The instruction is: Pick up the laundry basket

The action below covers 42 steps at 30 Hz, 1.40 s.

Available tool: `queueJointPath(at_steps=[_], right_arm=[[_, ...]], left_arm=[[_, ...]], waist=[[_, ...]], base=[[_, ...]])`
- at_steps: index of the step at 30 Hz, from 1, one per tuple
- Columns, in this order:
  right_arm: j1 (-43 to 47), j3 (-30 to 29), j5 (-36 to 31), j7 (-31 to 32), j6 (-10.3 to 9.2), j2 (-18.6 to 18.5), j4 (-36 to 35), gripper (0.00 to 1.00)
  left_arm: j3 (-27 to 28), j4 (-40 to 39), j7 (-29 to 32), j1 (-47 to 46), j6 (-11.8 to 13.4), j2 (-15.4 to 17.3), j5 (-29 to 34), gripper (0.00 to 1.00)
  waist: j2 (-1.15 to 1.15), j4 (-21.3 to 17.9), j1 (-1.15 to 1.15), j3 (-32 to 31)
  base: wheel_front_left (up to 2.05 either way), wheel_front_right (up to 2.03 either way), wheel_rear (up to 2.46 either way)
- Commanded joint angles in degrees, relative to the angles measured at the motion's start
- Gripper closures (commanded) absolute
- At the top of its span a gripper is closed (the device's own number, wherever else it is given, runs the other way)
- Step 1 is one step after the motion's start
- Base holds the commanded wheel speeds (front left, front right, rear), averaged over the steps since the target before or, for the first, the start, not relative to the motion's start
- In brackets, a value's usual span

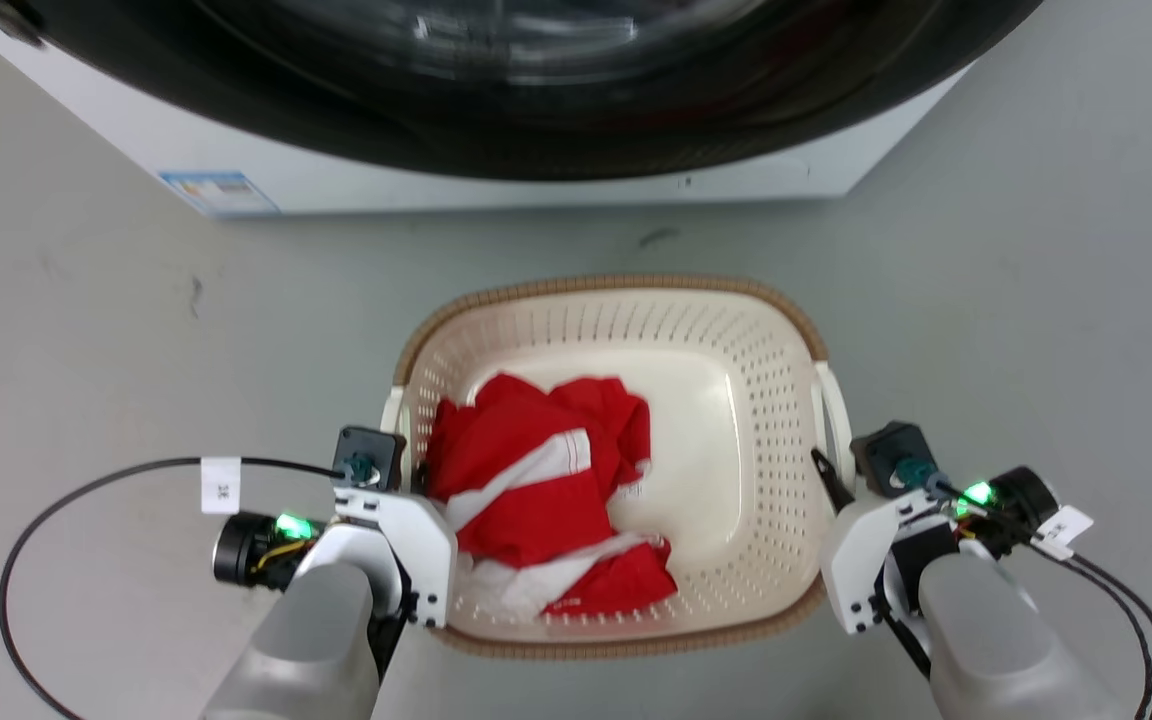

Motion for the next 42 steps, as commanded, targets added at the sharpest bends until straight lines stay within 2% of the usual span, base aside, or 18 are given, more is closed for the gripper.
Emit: queueJointPath(at_steps=[1,8,20,33,42], right_arm=[[0.78,1.83,0.27,-0.15,-0.02,-0.25,1.53,1.00],[2.74,7.63,3.87,0.23,-0.02,-0.21,6.47,1.00],[7.86,17.44,11.83,6.31,-0.01,0.06,8.03,1.00],[8.54,23.80,17.92,9.89,0.07,0.28,7.85,1.00],[7.51,26.79,20.08,11.02,0.06,0.26,8.37,1.00]], left_arm=[[-0.97,0.27,0.70,1.62,-1.00,-0.31,-0.31,1.00],[-4.77,0.62,4.68,6.91,-1.15,-0.37,-4.86,1.00],[-14.81,-1.84,12.69,14.39,-1.22,-0.65,-14.67,1.00],[-19.32,-0.97,15.18,16.24,-1.27,-0.80,-19.24,1.00],[-20.26,0.01,14.61,16.22,-1.28,-0.27,-21.22,1.00]], waist=[[0.00,0.80,0.01,-7.35],[0.00,1.82,0.01,-15.61],[0.00,3.21,0.01,-28.12],[0.00,3.84,0.01,-33.45],[0.00,3.77,0.01,-34.40]], base=[[0.00,0.00,0.00],[0.00,0.00,0.00],[0.00,0.00,0.00],[0.00,0.00,0.00],[0.00,0.00,0.00]])
